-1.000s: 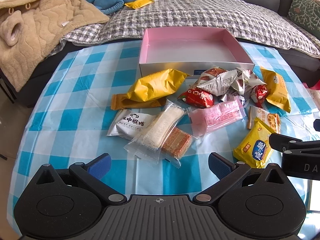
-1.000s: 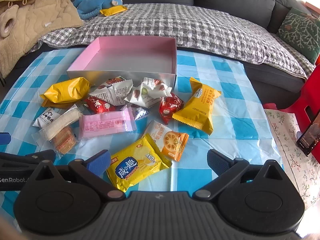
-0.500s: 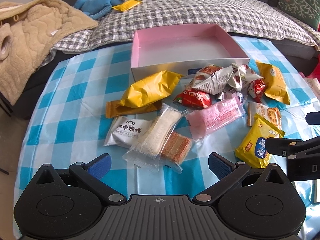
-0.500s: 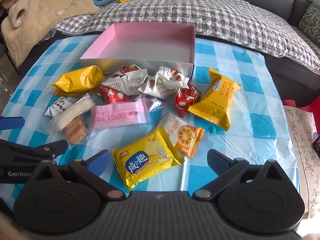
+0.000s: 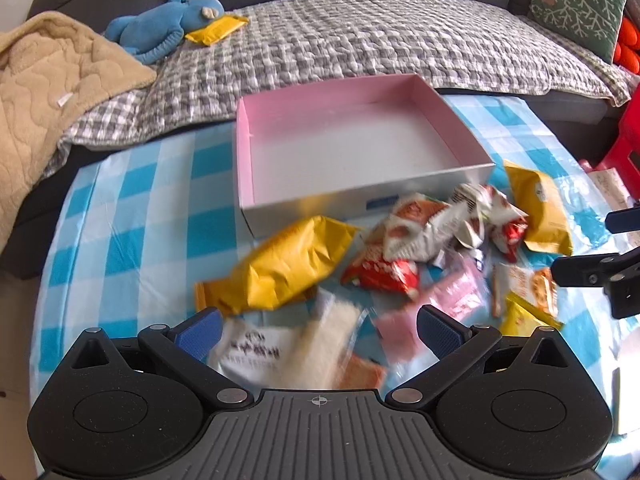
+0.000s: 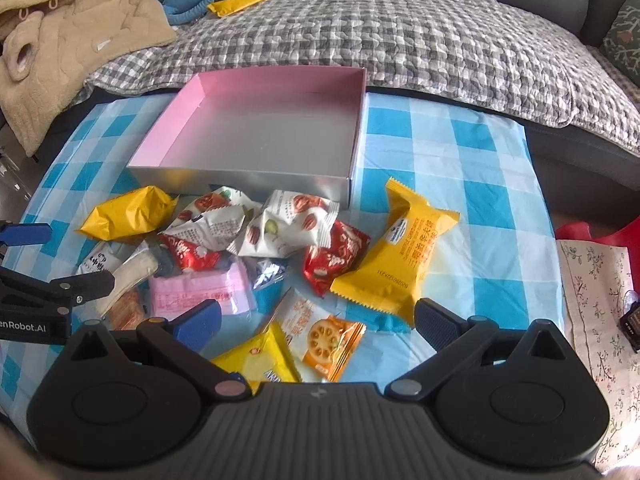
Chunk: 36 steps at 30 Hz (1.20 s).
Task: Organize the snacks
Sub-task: 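Grasp the yellow pastry packet with the right tool while the left tool grasps another yellow packet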
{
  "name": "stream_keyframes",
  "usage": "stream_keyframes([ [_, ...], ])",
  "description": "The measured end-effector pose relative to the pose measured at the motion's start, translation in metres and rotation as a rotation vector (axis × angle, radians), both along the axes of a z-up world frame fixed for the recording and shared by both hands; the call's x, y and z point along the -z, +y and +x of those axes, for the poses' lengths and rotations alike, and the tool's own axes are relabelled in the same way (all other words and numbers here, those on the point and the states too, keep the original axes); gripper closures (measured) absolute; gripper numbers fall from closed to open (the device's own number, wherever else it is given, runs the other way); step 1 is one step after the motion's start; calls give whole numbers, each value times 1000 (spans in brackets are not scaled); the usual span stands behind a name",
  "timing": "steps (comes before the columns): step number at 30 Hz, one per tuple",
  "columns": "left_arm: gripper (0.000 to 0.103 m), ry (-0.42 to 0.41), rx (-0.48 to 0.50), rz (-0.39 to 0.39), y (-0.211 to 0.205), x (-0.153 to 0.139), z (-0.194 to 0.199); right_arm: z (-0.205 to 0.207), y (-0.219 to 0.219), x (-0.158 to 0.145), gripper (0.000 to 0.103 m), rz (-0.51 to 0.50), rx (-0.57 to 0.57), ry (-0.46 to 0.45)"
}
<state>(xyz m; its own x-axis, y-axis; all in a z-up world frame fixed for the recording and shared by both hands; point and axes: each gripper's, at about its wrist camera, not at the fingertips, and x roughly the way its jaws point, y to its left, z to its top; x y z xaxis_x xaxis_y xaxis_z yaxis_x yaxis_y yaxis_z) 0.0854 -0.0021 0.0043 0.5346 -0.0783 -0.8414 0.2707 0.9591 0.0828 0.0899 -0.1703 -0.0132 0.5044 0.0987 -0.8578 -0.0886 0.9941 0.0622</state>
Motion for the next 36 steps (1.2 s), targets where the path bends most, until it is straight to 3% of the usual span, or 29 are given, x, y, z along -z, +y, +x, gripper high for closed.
stream_keyframes([
  [4,1,-25,14,30,8,17,19,15,-10,14,0,41,31,18],
  [11,2,-55,98,-34,22,31,45,30,-31,30,6,87,47,35],
  [14,2,-71,141,-30,18,37,49,34,-35,35,8,108,59,58],
  [18,5,-88,169,14,14,45,49,37,-39,41,13,50,85,64],
  [27,10,-124,193,24,14,52,51,41,-55,47,24,113,189,50],
  [30,18,-91,213,22,13,55,52,40,-55,46,28,129,202,42],
  [33,28,-54,237,83,7,65,50,40,-53,49,32,139,201,38],
  [36,44,-40,224,98,8,66,50,42,-54,50,39,156,199,37],
])
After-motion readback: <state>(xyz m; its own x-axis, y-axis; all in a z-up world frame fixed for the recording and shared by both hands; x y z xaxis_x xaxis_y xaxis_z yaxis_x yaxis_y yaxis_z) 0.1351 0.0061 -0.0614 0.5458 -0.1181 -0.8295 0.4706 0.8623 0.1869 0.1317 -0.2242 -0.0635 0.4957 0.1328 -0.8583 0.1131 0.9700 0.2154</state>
